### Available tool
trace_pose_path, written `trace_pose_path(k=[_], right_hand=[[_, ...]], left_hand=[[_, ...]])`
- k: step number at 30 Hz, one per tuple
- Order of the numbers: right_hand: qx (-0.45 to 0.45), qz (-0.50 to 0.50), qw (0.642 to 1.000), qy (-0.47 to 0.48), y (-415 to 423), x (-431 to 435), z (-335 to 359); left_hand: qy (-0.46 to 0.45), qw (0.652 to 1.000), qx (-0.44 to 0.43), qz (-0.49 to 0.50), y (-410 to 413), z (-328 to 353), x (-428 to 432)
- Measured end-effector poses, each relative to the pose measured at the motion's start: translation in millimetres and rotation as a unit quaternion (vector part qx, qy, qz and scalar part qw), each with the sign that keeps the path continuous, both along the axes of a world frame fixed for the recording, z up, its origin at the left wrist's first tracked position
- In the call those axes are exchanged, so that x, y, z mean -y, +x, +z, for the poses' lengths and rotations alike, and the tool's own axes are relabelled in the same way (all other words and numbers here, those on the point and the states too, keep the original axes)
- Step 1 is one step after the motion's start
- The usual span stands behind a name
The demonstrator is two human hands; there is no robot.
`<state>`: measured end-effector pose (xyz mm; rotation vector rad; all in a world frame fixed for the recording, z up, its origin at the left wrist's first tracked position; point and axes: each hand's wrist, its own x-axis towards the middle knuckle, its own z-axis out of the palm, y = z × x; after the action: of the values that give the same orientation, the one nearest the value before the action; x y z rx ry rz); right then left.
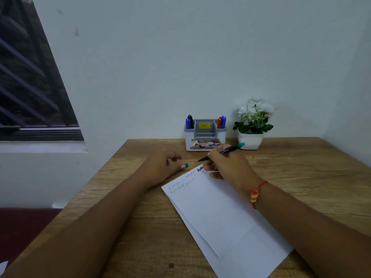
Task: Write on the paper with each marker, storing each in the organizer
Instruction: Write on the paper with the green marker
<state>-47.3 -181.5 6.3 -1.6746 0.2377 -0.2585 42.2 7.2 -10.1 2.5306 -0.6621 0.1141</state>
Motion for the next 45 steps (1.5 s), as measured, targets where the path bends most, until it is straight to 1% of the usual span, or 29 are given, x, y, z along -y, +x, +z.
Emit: trace_pose_path(k=[2,4,7,9,12,14,16,22,26,33,39,45], right_hand=[[0.013,0.003,0.999,-0.033,-0.6,1.5,-1.4],[0.029,0.009,0.998,-0.055,-0.8,3.7,-4.2],[0.048,0.005,0.998,-0.039,-1.1,5.4,-5.9],[0.056,0.007,0.998,-0.002,-1.7,3.7,-3.2],[0.083,0.013,0.993,0.083,-2.7,0.6,2.6],[0.106,0.013,0.989,0.104,-3.3,0.2,4.5],[0.126,0.017,0.987,0.101,-4.0,0.2,4.4],[0.158,0.032,0.984,0.081,-4.2,1.4,2.8],[0.161,0.037,0.983,0.076,-3.7,2.1,1.8],[0.159,0.059,0.984,0.051,-0.6,3.7,-1.1],[0.159,0.063,0.983,0.062,-0.8,5.3,-0.4],[0.131,0.052,0.988,0.064,-1.3,9.6,-0.4]], left_hand=[[0.03,0.999,-0.003,-0.015,1.3,-0.9,4.2],[0.042,0.999,0.007,-0.03,2.7,-1.8,5.4],[0.025,0.999,0.007,-0.025,3.0,-1.8,2.2],[-0.021,1.0,0.008,-0.014,2.0,-0.6,-0.7],[-0.12,0.992,0.025,-0.006,-3.8,6.3,-3.5],[-0.177,0.984,0.031,-0.013,-9.3,11.7,-2.9],[-0.195,0.98,0.045,-0.016,-12.8,14.7,-0.3],[-0.199,0.978,0.061,-0.031,-19.5,18.9,5.6],[-0.186,0.979,0.072,-0.029,-20.4,19.2,7.0],[-0.177,0.974,0.123,-0.064,-26.2,22.5,12.2],[-0.204,0.971,0.097,-0.079,-33.1,22.2,15.7],[-0.271,0.96,0.025,-0.061,-39.4,26.1,17.2]])
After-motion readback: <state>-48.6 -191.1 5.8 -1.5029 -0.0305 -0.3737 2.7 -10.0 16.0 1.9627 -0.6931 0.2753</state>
